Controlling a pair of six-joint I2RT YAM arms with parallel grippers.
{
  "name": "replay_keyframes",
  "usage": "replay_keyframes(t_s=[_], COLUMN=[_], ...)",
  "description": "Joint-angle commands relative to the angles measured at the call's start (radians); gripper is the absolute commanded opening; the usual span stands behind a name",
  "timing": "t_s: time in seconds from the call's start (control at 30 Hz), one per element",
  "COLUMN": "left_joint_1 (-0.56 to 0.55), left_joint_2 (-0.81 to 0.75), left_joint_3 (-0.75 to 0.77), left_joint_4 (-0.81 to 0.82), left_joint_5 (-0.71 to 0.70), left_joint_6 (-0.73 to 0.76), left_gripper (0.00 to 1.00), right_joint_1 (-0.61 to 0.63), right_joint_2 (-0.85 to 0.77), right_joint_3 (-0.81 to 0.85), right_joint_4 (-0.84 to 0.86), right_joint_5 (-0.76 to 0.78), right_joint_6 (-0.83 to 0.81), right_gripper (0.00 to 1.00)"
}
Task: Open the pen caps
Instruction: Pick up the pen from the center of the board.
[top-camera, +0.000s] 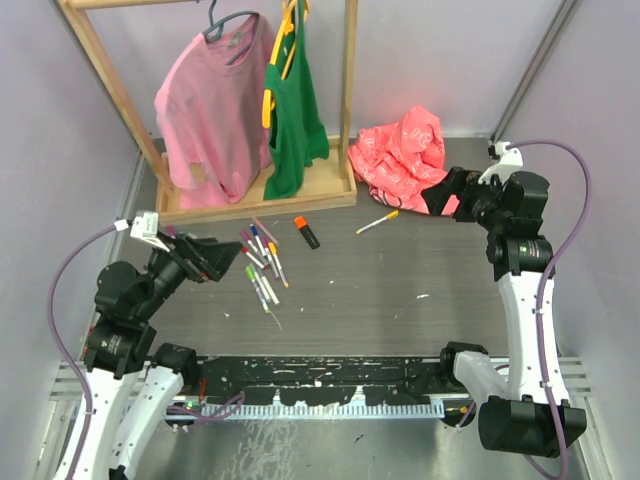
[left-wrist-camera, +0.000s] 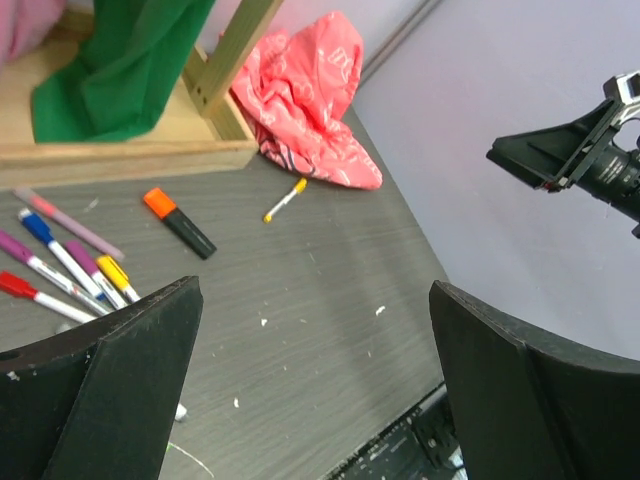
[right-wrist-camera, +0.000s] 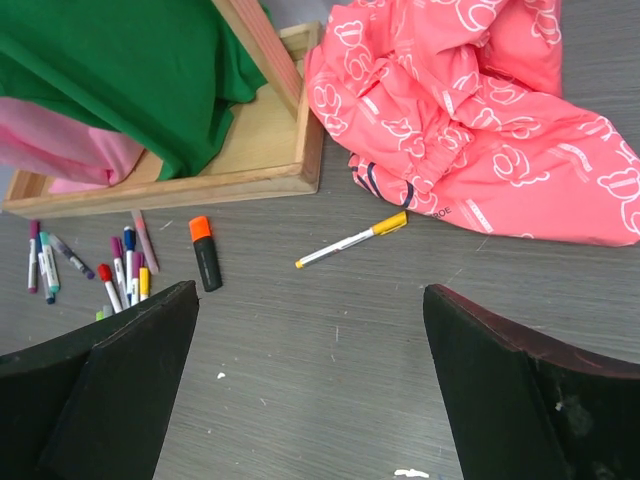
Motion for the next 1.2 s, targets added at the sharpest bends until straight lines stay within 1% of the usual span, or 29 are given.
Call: replay_keyframes(t_s=[0.0, 0.17, 0.33, 0.43, 0.53, 0.6, 0.67, 0.77, 0.83, 0.9, 1.03, 1.17], left_joint_1=[0.002, 0.003, 0.002, 0.001, -0.026, -0.102, -0.233, -0.45, -0.553, -0.595, -0.597, -0.591], left_joint_2=[0.003, 0.025, 0.035, 0.047, 0.074, 0.102, 0.137, 0.21, 0.28, 0.343, 0.438, 0.543], left_joint_3=[-0.053, -0.119, -0.184, -0.192, -0.19, -0.166, -0.157, -0.16, -0.154, -0.153, -0.184, -0.169], left_joint_4=[0.069, 0.164, 0.261, 0.257, 0.23, 0.143, 0.087, 0.069, 0.077, 0.107, 0.226, 0.247], left_joint_5=[0.071, 0.123, 0.155, 0.157, 0.134, 0.041, -0.125, -0.381, -0.5, -0.545, -0.551, -0.603], left_joint_6=[-0.069, -0.145, -0.22, -0.228, -0.211, -0.146, -0.087, -0.032, -0.015, -0.006, -0.01, -0.014], left_gripper=[0.98, 0.98, 0.98, 0.98, 0.98, 0.98, 0.98, 0.98, 0.98, 0.98, 0.98, 0.98], right_joint_1=[-0.006, -0.006, -0.006, -0.006, -0.006, -0.008, -0.007, -0.009, -0.009, -0.009, -0.009, -0.009], right_joint_2=[-0.025, -0.031, -0.031, -0.031, -0.027, -0.021, -0.018, -0.01, 0.002, 0.013, 0.026, 0.037], right_joint_3=[0.014, -0.025, -0.058, -0.083, -0.114, -0.133, -0.145, -0.159, -0.167, -0.165, -0.135, -0.121], right_joint_4=[0.038, 0.067, 0.079, 0.086, 0.114, 0.127, 0.127, 0.12, 0.112, 0.077, 0.0, -0.03], right_joint_5=[-0.059, -0.153, -0.293, -0.408, -0.438, -0.44, -0.438, -0.474, -0.482, -0.49, -0.475, -0.458], right_joint_6=[-0.034, -0.094, -0.188, -0.284, -0.308, -0.32, -0.336, -0.38, -0.395, -0.442, -0.512, -0.525], right_gripper=[1.0, 1.0, 1.0, 1.0, 1.0, 1.0, 1.0, 1.0, 1.0, 1.0, 1.0, 1.0])
